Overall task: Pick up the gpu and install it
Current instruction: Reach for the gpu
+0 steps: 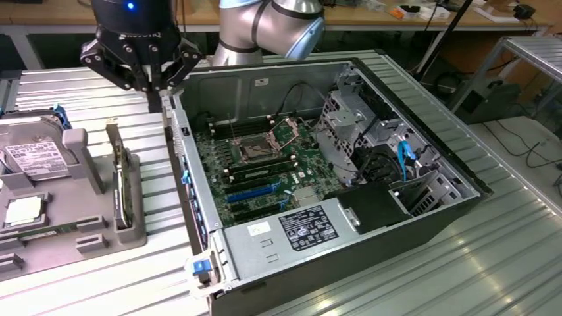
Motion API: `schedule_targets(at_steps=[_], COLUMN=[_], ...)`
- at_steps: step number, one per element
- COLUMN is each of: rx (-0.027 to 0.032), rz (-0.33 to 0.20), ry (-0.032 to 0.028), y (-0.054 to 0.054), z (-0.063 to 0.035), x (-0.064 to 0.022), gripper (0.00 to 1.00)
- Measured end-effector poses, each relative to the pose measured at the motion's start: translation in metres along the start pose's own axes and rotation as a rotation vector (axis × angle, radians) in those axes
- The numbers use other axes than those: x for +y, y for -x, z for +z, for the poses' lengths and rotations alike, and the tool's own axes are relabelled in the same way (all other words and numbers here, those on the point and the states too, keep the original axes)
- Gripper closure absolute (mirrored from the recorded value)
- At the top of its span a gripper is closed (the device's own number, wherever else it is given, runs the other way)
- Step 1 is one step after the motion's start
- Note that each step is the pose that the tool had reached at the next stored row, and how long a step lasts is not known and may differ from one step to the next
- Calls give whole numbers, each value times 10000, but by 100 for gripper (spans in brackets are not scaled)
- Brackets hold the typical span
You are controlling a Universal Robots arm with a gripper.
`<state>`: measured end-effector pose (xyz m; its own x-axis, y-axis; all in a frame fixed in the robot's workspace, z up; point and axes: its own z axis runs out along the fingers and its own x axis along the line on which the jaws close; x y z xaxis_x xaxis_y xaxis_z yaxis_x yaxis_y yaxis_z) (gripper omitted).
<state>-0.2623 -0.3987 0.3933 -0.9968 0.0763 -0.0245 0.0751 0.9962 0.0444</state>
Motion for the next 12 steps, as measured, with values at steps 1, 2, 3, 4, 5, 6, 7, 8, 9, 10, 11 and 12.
schedule_targets(at_steps=[1, 2, 3, 4, 5, 6, 7, 8, 9, 10, 11, 12], rx=[0, 0, 1, 0, 0, 0, 1, 0, 0, 0, 0, 1], rz=[0, 0, -1, -1, 0, 0, -1, -1, 0, 0, -1, -1], ry=[0, 0, -1, 0, 0, 0, -1, 0, 0, 0, 0, -1], y=[-69, -120, -176, -215, -271, -319, -376, -425, -464, -529, -583, -636], z=[-2, -3, -5, -6, -7, -9, -11, -12, -13, -14, -15, -16], x=[-4, -8, -12, -15, -19, -23, -27, -31, -32, -29, -23, -15], gripper=[89, 89, 89, 89, 89, 89, 89, 89, 89, 89, 89, 89])
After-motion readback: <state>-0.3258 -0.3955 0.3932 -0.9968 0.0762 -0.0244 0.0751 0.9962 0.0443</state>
